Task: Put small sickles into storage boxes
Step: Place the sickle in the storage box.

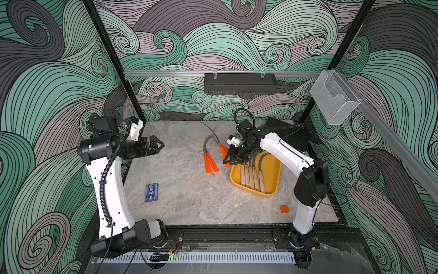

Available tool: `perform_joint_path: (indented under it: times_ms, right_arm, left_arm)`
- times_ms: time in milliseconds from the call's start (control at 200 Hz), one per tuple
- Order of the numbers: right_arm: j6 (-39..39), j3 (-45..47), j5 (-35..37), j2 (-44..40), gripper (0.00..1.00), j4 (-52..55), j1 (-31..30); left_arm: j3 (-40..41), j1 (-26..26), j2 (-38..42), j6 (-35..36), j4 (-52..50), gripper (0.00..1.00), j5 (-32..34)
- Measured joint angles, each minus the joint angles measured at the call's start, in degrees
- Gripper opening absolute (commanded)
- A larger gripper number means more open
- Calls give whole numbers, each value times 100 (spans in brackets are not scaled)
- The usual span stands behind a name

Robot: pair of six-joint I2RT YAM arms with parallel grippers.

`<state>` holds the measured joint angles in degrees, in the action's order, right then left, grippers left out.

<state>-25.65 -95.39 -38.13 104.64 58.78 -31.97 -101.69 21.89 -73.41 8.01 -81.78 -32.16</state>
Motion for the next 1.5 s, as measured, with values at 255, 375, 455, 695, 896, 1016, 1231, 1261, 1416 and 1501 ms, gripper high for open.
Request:
perform_joint_path:
  times_ms: [255,375,455,695,896,1016,1231,1261,1416,1501]
  right_arm:
    - [-201,1558,61,-1556,0,-181,284]
    - [-306,2138,129,-2199,0,-203,487]
    - [-396,2485,179,-2603,0,-205,686]
    - [-573,3228,310,-3274,0,-208,1217]
    - [-629,3462,400,-3445,0,-203,1458]
    - [-612,3504,481,-3462,0,-201,1582]
    - [-472,3554,815,-3427,0,-111,1768]
    - [-448,3554,885,-3410,0,-96,1775]
    - [-326,3565,1239,-3296,0,-42,1784]
    - [-282,3582,1414,-3246,0,4,1784]
  left_arm:
    - [-173,0,-98,4,-66,99,-197]
    - [-184,11,-118,7,-68,99,-247]
    - [-184,11,-118,15,-68,99,-256]
    - [-114,11,-111,35,-72,99,-284]
    - [20,11,-46,37,-76,99,-293]
    - [96,11,37,37,-94,99,-295]
    - [146,11,138,37,-98,99,-302]
    - [149,11,140,37,-98,99,-302]
    - [186,11,157,37,-107,99,-306]
    - [201,11,170,37,-107,98,-313]
